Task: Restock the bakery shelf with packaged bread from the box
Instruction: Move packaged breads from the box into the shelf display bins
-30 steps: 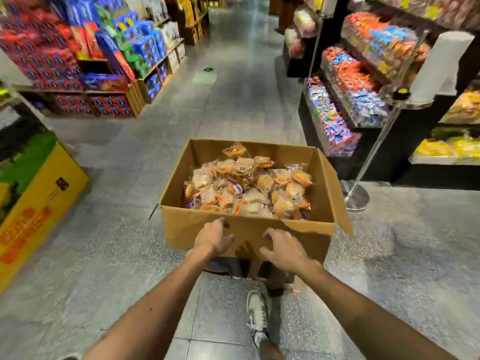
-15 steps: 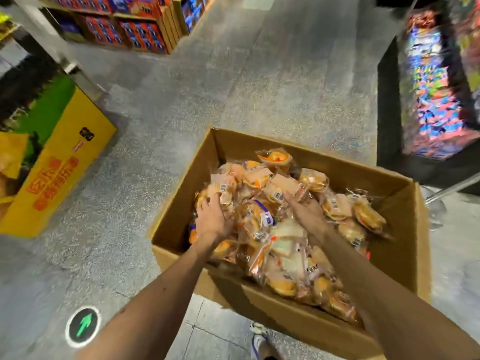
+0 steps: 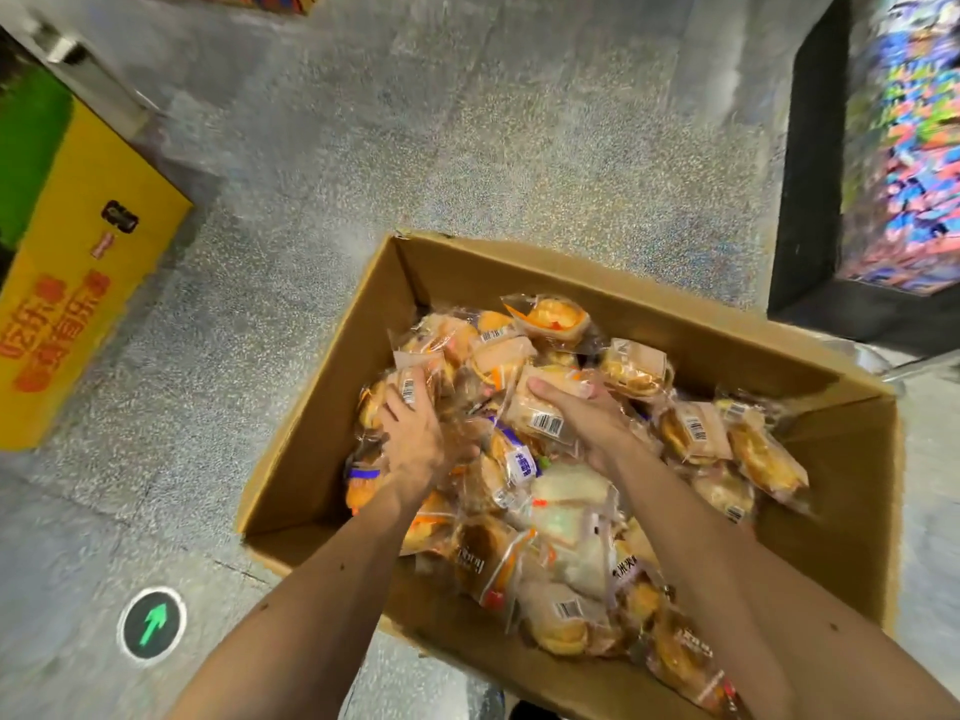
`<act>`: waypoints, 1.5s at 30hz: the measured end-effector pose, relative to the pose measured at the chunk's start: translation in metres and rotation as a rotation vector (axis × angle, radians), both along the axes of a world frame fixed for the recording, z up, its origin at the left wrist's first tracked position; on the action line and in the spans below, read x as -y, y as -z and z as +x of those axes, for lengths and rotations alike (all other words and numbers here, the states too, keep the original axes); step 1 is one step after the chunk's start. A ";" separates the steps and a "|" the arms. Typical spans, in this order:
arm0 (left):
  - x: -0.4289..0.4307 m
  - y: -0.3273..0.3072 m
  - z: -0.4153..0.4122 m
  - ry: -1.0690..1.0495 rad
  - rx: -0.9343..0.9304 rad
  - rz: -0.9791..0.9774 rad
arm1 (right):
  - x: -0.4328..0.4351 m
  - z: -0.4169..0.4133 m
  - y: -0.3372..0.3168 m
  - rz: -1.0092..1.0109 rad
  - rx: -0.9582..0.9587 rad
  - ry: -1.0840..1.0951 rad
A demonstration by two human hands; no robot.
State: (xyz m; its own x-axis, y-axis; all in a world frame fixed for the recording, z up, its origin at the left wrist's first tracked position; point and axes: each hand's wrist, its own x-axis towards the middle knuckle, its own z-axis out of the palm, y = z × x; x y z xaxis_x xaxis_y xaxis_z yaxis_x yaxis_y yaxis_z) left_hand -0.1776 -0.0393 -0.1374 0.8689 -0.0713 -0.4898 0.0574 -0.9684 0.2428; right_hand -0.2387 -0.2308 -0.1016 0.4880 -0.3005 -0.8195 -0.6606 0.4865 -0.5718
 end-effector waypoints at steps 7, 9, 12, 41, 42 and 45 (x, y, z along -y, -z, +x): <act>-0.015 -0.001 -0.005 -0.011 -0.013 -0.192 | 0.026 -0.022 0.058 -0.057 0.011 -0.041; -0.022 -0.012 -0.004 -0.090 -0.069 -0.307 | 0.017 -0.032 0.022 -0.072 0.002 -0.116; -0.036 -0.033 -0.004 -0.148 -0.147 -0.512 | 0.011 -0.052 0.001 -0.027 -0.013 -0.204; -0.018 -0.214 -0.061 0.210 -1.219 -1.345 | -0.073 -0.232 -0.189 0.187 0.574 0.353; -0.018 -0.222 -0.072 0.235 -1.250 -1.357 | -0.083 -0.243 -0.195 0.189 0.597 0.373; -0.012 -0.238 -0.102 0.347 -1.271 -1.267 | -0.109 -0.281 -0.207 0.114 0.627 0.452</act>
